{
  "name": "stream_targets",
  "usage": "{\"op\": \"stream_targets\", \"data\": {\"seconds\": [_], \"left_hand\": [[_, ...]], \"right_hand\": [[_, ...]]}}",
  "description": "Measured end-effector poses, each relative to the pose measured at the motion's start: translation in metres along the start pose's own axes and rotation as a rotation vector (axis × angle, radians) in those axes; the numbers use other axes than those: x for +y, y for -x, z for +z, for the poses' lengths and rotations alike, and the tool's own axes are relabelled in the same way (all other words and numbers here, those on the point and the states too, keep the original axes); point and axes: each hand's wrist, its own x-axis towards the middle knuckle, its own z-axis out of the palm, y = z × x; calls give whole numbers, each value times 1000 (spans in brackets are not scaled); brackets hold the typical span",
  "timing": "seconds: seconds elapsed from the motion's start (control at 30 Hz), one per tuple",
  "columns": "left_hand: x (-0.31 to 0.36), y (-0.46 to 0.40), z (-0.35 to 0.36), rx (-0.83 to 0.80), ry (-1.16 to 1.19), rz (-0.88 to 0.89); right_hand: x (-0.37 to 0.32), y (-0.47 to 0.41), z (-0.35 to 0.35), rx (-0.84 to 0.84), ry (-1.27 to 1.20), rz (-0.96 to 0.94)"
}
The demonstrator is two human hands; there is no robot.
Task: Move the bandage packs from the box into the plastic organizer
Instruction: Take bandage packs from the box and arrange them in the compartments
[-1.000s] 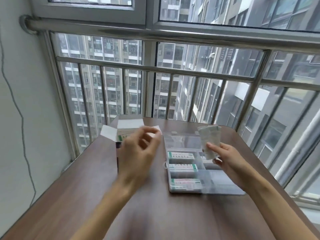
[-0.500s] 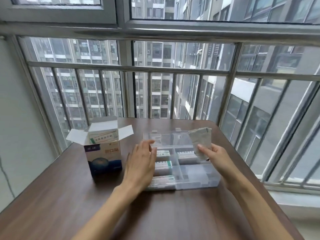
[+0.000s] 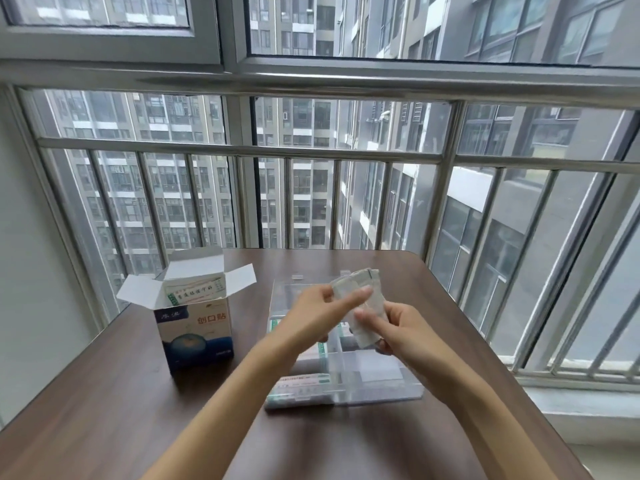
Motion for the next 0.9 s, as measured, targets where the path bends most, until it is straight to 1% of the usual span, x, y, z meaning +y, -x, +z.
{"op": "stream_targets", "data": {"seconds": [0.13,0.23,0.3,0.4,0.47,0.6,0.73,0.77,0.9], "left_hand": [[-10,-9,0,10,88,83],[-18,-8,2,42,163,106],[-25,-4,3,77,226,96],[-32,4,5,106,268,95],[-36,7,6,111,311,90],[-37,12,8,113,345,106],[-35,13,1,145,382,97],[-34,14,0,145,388,85],[-35,17,1,139,366,78]], "right_hand": [[-1,5,-7,-70,9,26],[-1,5,-11,-144,-113,60],[0,6,-11,-109,-138,61],[2,6,-8,33,15,1],[3,6,-5,69,10,0],[2,9,-2,58,-44,44],[1,7,-3,-12,-249,106],[2,6,-3,-17,-259,104],[7,6,-1,21,-79,32]]}}
